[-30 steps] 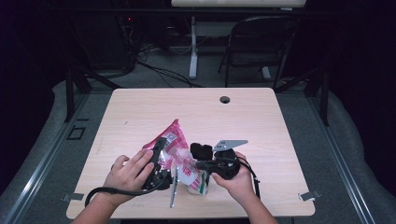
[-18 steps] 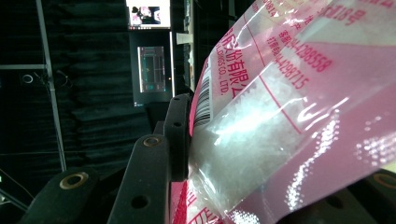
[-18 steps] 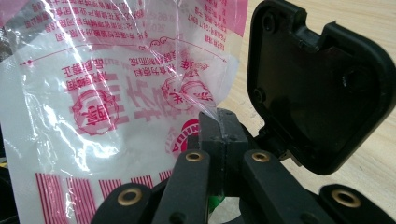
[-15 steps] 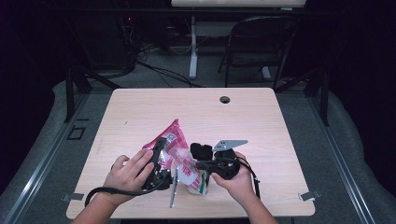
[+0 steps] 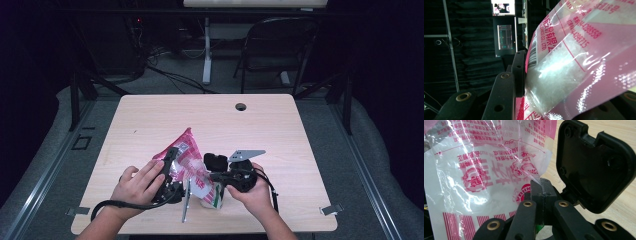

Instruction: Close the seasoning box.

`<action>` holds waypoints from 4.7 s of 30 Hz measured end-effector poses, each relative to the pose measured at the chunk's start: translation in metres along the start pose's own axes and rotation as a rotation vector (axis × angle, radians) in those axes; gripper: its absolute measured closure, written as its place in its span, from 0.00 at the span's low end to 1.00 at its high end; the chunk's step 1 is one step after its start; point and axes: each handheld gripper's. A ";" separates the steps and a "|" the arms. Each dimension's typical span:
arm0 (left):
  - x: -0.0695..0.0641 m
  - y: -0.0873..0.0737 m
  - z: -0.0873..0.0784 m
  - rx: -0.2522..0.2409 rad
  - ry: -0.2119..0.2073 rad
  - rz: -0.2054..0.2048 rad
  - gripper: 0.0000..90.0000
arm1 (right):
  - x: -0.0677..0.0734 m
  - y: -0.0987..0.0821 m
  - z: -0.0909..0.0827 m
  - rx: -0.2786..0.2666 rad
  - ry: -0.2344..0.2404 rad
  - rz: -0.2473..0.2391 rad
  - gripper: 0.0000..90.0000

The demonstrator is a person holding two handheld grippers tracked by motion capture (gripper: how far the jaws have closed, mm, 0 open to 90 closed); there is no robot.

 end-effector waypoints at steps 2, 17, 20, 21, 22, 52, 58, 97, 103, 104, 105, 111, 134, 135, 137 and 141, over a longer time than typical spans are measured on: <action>0.000 0.000 0.000 0.000 0.001 -0.002 0.77 | 0.000 0.000 0.000 0.000 -0.002 0.000 1.00; -0.005 -0.006 0.000 0.013 -0.022 -0.019 0.77 | 0.000 0.000 -0.001 -0.004 0.002 0.000 1.00; -0.005 -0.006 0.000 0.012 -0.017 -0.012 0.77 | 0.000 0.000 -0.001 -0.006 0.001 0.001 1.00; -0.005 -0.006 0.000 0.011 -0.017 -0.013 0.77 | 0.000 0.000 -0.001 -0.006 0.001 0.001 1.00; -0.005 -0.006 0.001 0.010 -0.017 -0.015 0.77 | 0.000 0.000 -0.001 -0.004 0.001 0.000 1.00; -0.018 -0.014 0.002 0.036 -0.053 -0.075 0.78 | 0.001 0.001 -0.001 -0.001 -0.007 -0.009 1.00; -0.020 -0.016 0.003 0.038 -0.058 -0.079 0.78 | 0.001 0.001 -0.001 -0.003 -0.006 -0.008 1.00; -0.051 -0.029 0.002 0.071 -0.142 -0.229 0.77 | 0.004 0.003 0.003 -0.001 -0.002 -0.022 1.00; -0.054 -0.030 0.001 0.077 -0.156 -0.260 0.77 | 0.007 0.004 0.003 0.001 0.002 -0.028 1.00; -0.055 -0.030 0.001 0.078 -0.156 -0.266 0.78 | 0.007 0.004 0.003 -0.001 0.005 -0.026 1.00; -0.055 -0.030 0.001 0.078 -0.151 -0.268 0.78 | 0.007 0.004 0.003 0.002 0.005 -0.029 1.00; -0.055 -0.031 0.002 0.073 -0.157 -0.315 0.81 | 0.007 0.004 0.005 0.002 0.004 -0.023 1.00; -0.062 -0.036 0.006 0.057 -0.219 -0.441 0.82 | 0.007 0.007 -0.002 -0.081 0.028 0.001 0.68; -0.063 -0.036 0.006 0.059 -0.223 -0.444 0.82 | 0.007 0.008 -0.004 -0.085 0.028 -0.004 0.67; -0.064 -0.037 0.006 0.059 -0.229 -0.456 0.82 | 0.007 0.008 -0.005 -0.090 0.028 0.002 0.67; -0.067 -0.039 0.006 0.057 -0.240 -0.506 0.82 | 0.007 0.009 -0.007 -0.095 0.030 0.004 0.64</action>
Point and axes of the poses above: each handheld gripper's, and its own axes: z roughly forward along the jaws, y roughly out of its top, x roughly to its left, and after that the axes turned 2 degrees about x, right-handed
